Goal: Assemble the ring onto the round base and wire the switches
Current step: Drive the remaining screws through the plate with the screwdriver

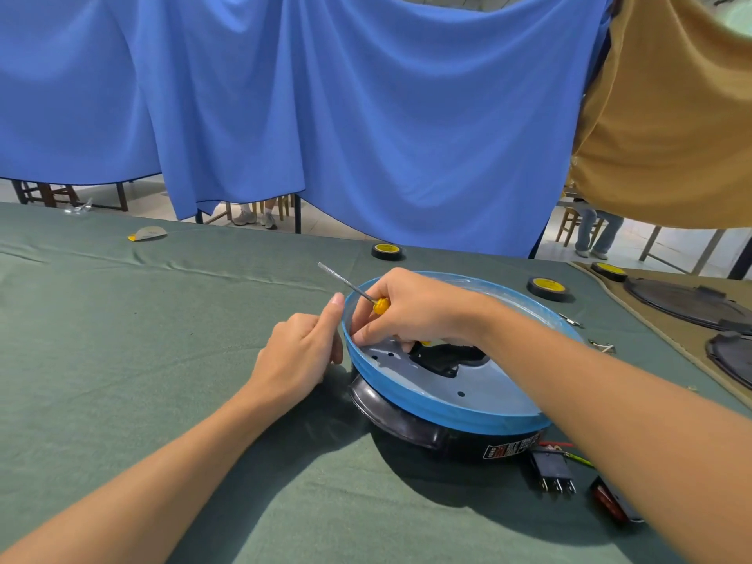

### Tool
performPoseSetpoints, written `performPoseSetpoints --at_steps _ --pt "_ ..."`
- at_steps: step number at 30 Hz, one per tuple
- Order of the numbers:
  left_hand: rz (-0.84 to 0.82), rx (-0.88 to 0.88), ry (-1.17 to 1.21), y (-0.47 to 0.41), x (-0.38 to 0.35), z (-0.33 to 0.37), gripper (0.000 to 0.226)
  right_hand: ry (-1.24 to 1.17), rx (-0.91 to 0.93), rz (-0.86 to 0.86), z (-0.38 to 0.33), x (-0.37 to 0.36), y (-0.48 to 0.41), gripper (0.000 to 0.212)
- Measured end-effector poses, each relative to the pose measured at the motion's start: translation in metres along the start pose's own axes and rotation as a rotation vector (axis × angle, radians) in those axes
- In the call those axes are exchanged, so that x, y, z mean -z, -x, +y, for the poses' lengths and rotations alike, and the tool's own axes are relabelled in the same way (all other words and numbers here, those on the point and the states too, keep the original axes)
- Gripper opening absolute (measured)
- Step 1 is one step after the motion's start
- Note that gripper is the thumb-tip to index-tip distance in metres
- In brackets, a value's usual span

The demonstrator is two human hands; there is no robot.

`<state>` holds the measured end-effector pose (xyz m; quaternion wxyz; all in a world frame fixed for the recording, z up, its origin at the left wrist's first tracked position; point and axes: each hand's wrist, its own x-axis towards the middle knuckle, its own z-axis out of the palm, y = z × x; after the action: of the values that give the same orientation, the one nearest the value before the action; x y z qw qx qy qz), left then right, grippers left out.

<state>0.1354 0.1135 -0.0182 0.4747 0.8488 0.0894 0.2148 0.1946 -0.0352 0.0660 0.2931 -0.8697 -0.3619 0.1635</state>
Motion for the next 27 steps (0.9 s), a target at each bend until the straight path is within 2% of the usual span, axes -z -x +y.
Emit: performPoseSetpoints --at_steps 6,15,27 --pt "-0.019 -0.053 -0.007 -0.003 -0.001 -0.006 0.077 0.008 -0.004 0.050 -0.001 -0.001 0.000 0.005" --pt "-0.021 -0.065 -0.009 -0.003 0.000 -0.006 0.076 -0.121 -0.165 0.010 -0.008 0.009 -0.007 0.003" --pt "-0.009 -0.053 0.010 -0.003 0.000 -0.004 0.075 -0.080 -0.171 -0.036 -0.014 0.003 -0.003 0.004"
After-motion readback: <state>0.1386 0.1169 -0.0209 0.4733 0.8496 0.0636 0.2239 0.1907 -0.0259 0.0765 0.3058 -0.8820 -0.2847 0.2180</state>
